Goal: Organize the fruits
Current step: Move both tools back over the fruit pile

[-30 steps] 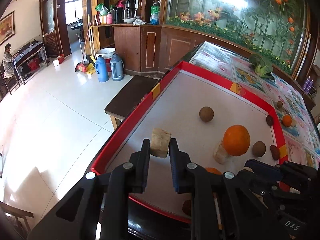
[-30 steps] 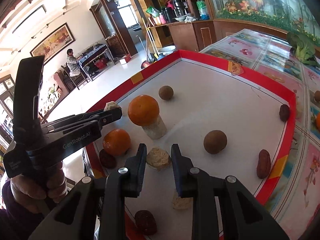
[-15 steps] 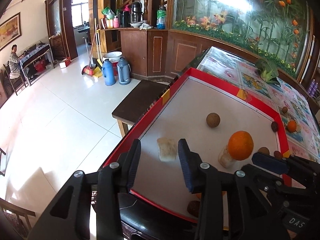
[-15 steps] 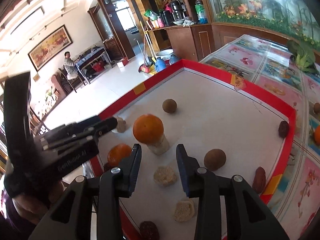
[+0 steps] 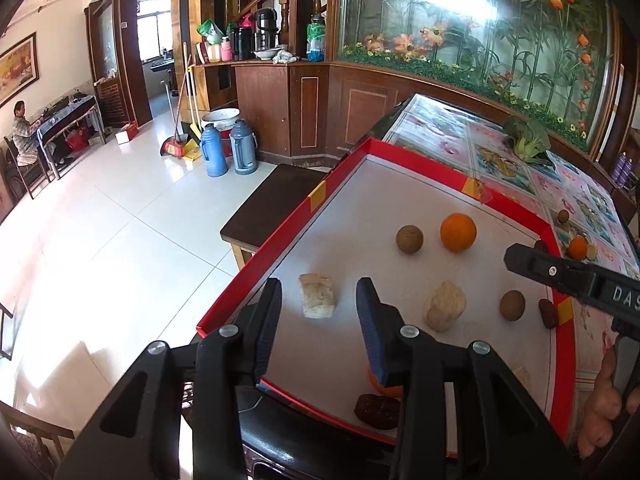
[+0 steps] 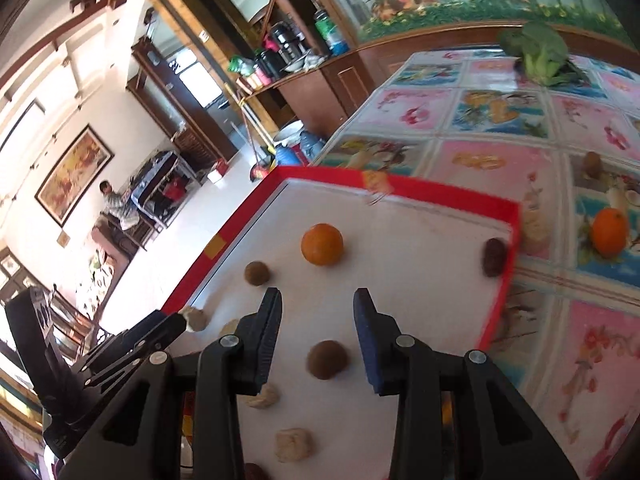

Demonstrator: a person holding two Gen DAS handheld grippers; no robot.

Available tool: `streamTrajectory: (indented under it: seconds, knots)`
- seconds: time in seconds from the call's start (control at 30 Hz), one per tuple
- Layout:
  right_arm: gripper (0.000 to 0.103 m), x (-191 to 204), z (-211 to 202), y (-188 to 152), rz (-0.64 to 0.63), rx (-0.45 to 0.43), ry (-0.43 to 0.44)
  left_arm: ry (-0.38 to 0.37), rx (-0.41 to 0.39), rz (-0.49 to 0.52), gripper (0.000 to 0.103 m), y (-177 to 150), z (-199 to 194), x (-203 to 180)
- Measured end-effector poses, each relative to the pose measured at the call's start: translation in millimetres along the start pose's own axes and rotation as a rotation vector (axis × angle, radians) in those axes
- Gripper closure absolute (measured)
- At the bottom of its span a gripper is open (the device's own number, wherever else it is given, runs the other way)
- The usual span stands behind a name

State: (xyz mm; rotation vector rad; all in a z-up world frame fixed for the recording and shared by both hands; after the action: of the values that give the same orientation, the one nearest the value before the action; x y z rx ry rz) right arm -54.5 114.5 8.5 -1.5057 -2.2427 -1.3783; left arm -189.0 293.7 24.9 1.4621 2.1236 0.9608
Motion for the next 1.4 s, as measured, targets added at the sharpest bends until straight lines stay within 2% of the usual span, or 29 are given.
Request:
streamTrajectory:
  seconds: [0.2, 0.4, 0.57, 0.67, 0.73, 0.9, 1.03, 1.17, 1.3, 1.33, 1.4]
  knots:
    - [0.067, -49.3, -43.9, 19.7, 0.028, -0.114, -0.047, -0.024, 0.000, 0.043, 0.062, 2.6, -3.4, -20.3]
    - [0.066, -109.3, -87.2, 30.4, 0.050, -0.205, -0.180, -0.073, -0.002, 0.112, 0.061, 11.4, -7.2, -59.4]
    - [0.066, -162.6, -113.7, 37.1, 0.120, -0.259, -0.264, -0.133, -0.024, 0.190, 0.054, 25.5, -14.9, -104.6]
    - [0.066, -182.1, -116.6, 44.1, 0.176, -0.246, -0.276, -0.182, -0.032, 0.238, 0.053, 30.2, -19.7, -135.4]
    - [0.066, -186.3, -114.1, 46.9, 0.161, -0.228, -0.302, -0.220, -0.024, 0.262, 0.053, 31.4, -20.3, -153.3]
    - [0.066, -186.9, -104.9, 46.3, 0.116, -0.186, -0.300, -0.273, 0.002, 0.318, 0.053, 28.4, -16.2, -190.6]
    - [0.066, -183.5, -92.8, 47.1, 0.059, -0.156, -0.297, -0.299, 0.010, 0.359, 0.053, 27.2, -14.4, -212.0]
    - [0.066, -183.8, -81.7, 47.9, 0.022, -0.142, -0.330, -0.320, 0.007, 0.384, 0.053, 25.1, -17.1, -228.4]
    - [0.066, -182.9, -77.1, 53.9, 0.009, -0.135, -0.318, -0.334, 0.029, 0.401, 0.053, 22.4, -11.4, -242.3]
    - [0.068, -184.0, -74.3, 54.5, 0.010, -0.120, -0.315, -0.337, 0.033, 0.403, 0.053, 23.6, -9.6, -245.5]
    - [0.082, -186.2, -68.6, 54.8, 0.017, -0.089, -0.313, -0.341, 0.038, 0.412, 0.053, 27.1, -7.3, -252.8]
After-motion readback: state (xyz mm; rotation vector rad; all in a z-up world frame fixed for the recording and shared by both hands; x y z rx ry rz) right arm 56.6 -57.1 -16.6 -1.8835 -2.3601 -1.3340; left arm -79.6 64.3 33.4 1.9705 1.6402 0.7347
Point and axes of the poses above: each gripper's, at about its wrist camera, not at the fingertips, and z roughly the way its jaws point, x to its left, y to its top, the point moved 3 cm from there along z, roughly the way its jaws point, and after that the axes turned 8 degrees about z, right-handed, at the moved point
